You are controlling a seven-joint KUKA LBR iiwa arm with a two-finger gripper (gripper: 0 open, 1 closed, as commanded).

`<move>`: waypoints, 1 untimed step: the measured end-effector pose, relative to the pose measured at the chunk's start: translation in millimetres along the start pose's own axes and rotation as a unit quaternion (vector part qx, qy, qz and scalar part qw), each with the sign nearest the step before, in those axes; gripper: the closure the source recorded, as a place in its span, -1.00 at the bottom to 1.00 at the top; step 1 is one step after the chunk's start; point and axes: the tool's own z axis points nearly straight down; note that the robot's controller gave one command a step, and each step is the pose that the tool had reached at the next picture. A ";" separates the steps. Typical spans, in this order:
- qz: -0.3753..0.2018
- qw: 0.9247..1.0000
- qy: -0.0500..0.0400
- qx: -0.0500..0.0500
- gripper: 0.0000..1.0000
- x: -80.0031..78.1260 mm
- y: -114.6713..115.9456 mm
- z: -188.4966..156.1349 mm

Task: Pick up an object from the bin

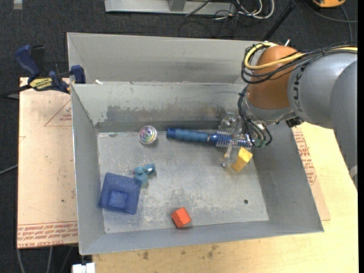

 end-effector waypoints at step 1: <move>0.000 1.000 0.001 0.000 1.00 0.4 0.6 0.2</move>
Offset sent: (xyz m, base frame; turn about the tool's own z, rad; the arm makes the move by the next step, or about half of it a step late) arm 0.0000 0.0000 0.0000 0.0000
